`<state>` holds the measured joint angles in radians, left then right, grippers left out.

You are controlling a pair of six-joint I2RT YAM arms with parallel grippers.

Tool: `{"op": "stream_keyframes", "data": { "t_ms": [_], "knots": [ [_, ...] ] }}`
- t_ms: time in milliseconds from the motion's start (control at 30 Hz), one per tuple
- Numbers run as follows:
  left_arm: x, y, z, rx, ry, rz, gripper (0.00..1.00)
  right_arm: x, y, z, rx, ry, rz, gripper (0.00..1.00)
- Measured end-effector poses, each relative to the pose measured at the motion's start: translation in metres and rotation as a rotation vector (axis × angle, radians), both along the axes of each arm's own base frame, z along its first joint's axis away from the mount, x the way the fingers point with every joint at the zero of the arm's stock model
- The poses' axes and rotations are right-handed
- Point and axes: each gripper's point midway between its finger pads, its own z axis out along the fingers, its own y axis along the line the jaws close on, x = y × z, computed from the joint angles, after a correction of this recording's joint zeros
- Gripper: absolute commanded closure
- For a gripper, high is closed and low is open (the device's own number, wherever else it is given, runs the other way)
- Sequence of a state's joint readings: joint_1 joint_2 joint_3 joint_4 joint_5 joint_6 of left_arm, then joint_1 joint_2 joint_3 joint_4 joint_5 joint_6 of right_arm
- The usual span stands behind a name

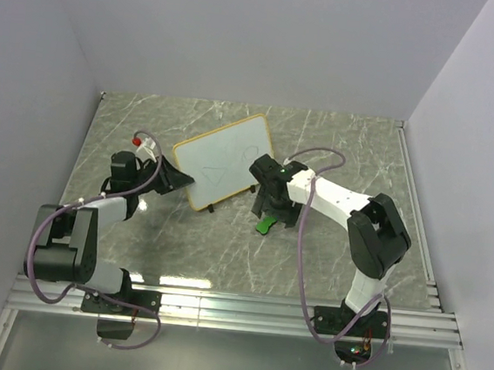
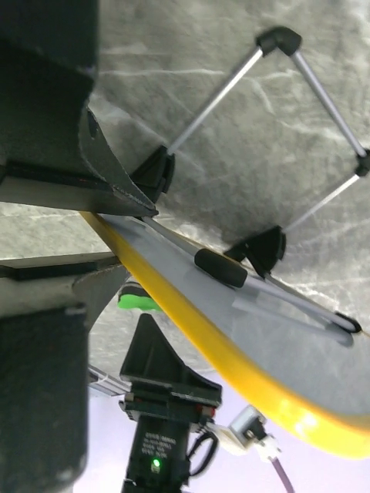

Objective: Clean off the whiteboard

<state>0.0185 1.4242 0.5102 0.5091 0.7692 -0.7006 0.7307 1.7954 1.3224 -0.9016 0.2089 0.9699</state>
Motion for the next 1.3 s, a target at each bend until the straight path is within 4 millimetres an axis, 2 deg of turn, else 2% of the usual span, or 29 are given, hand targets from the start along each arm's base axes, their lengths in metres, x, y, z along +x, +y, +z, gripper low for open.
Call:
{"op": "stream_keyframes", "data": {
  "t_ms": [200,367,500,600,733,900,1067,1167,1267,1300],
  "knots": [
    [-0.008,0.005,-0.011,0.029,0.028,0.047,0.70,-0.014,-0.011,-0.030,-0.011,0.028,-0.062,0.16],
    [-0.013,0.003,-0.014,0.041,0.020,0.067,0.70,-0.002,0.001,-0.021,0.077,-0.053,-0.085,0.18],
    [-0.021,-0.001,-0.025,0.050,0.043,0.068,0.70,0.010,0.014,-0.012,0.139,-0.111,-0.098,0.19],
    [-0.028,-0.004,-0.033,0.051,0.073,0.071,0.70,0.012,0.019,-0.010,0.156,-0.121,-0.097,0.19],
    [-0.030,-0.005,-0.034,0.053,0.084,0.072,0.70,0.016,0.031,-0.004,0.175,-0.136,-0.087,0.21],
    [-0.033,-0.006,-0.032,0.058,0.088,0.073,0.70,0.015,0.036,-0.012,0.174,-0.124,-0.110,0.23],
    [-0.034,-0.006,-0.032,0.062,0.093,0.077,0.69,0.009,0.027,-0.027,0.120,-0.086,-0.134,0.24],
    [-0.035,-0.006,-0.034,0.063,0.097,0.077,0.69,0.005,0.022,-0.034,0.102,-0.072,-0.150,0.28],
    [-0.035,-0.006,-0.034,0.064,0.098,0.078,0.71,0.001,0.018,-0.038,0.089,-0.063,-0.158,0.37],
    [-0.035,-0.006,-0.034,0.064,0.097,0.078,0.75,0.001,0.018,-0.039,0.088,-0.065,-0.160,0.44]
  ]
}}
